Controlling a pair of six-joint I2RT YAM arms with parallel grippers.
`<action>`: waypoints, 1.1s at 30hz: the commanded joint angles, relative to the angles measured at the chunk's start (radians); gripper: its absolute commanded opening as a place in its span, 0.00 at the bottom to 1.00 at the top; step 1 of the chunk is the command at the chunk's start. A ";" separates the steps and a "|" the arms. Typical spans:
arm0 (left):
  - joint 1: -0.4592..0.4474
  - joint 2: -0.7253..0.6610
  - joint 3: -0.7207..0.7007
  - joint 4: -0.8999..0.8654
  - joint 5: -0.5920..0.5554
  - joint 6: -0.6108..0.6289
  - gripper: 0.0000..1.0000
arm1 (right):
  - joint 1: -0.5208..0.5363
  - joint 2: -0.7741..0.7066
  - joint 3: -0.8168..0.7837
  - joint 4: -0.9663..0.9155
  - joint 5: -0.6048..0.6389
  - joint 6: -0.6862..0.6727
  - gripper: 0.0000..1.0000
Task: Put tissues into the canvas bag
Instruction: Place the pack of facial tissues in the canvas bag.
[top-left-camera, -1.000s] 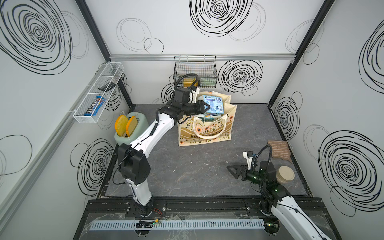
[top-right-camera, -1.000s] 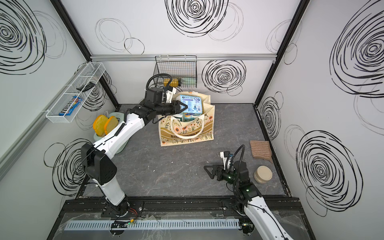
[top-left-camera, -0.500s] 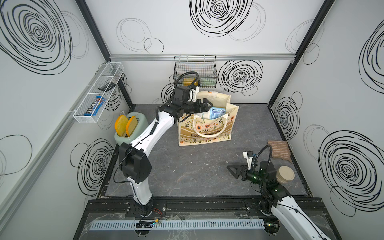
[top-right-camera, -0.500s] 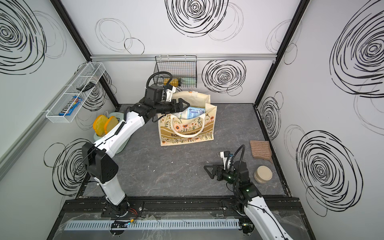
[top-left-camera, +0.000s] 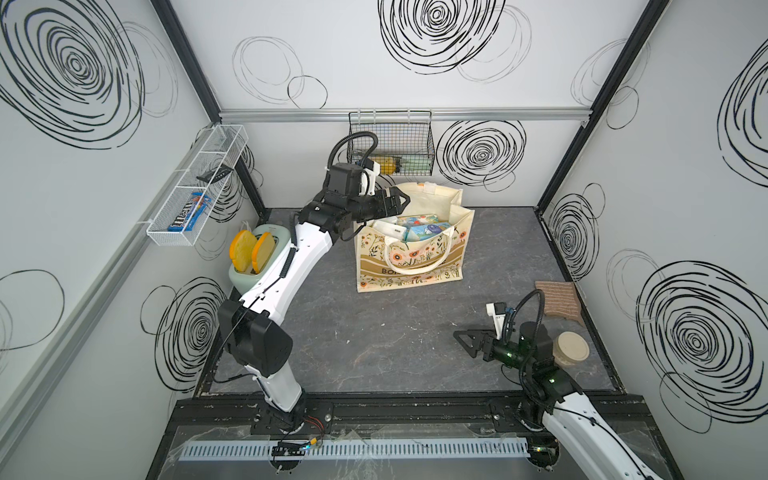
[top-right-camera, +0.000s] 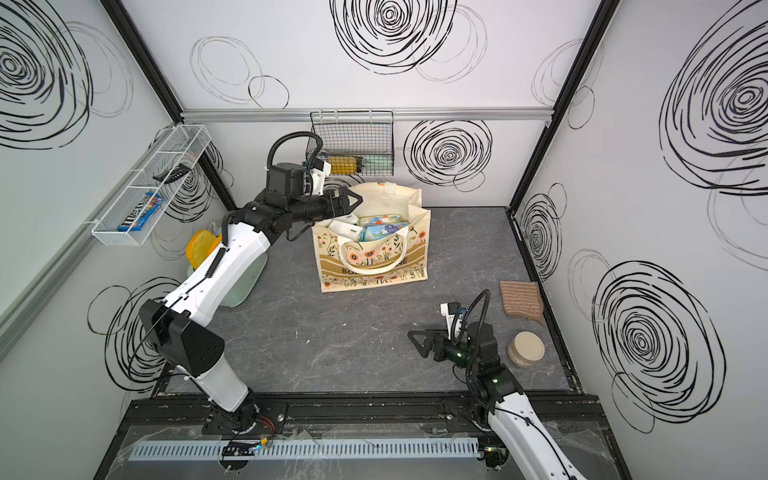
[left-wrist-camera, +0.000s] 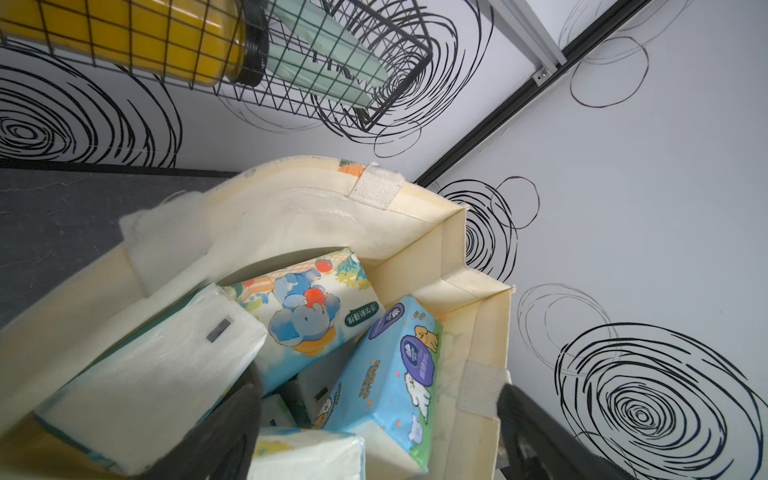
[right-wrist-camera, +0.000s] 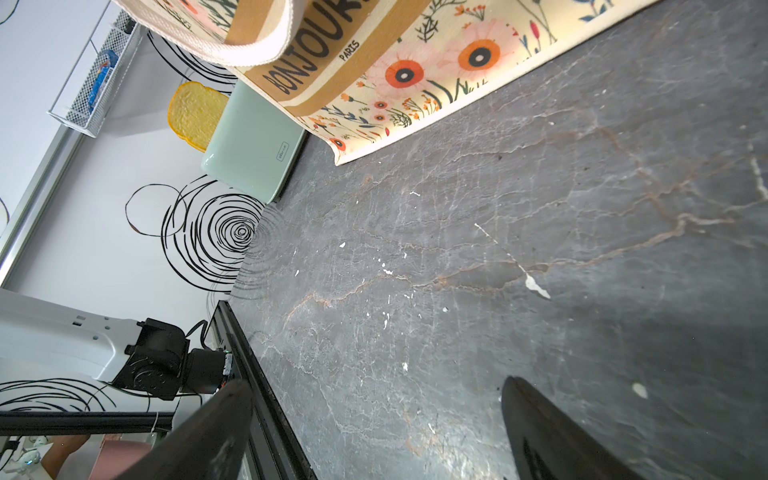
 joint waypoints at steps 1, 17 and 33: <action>-0.008 -0.007 -0.002 0.062 0.045 -0.016 0.92 | -0.001 0.005 -0.007 0.016 0.000 -0.002 0.97; -0.132 0.268 0.106 0.036 0.102 -0.033 0.83 | -0.003 -0.028 -0.004 -0.012 0.003 -0.002 0.97; 0.017 0.043 0.114 0.181 0.222 -0.175 0.89 | -0.029 0.387 0.479 -0.105 0.197 -0.059 0.97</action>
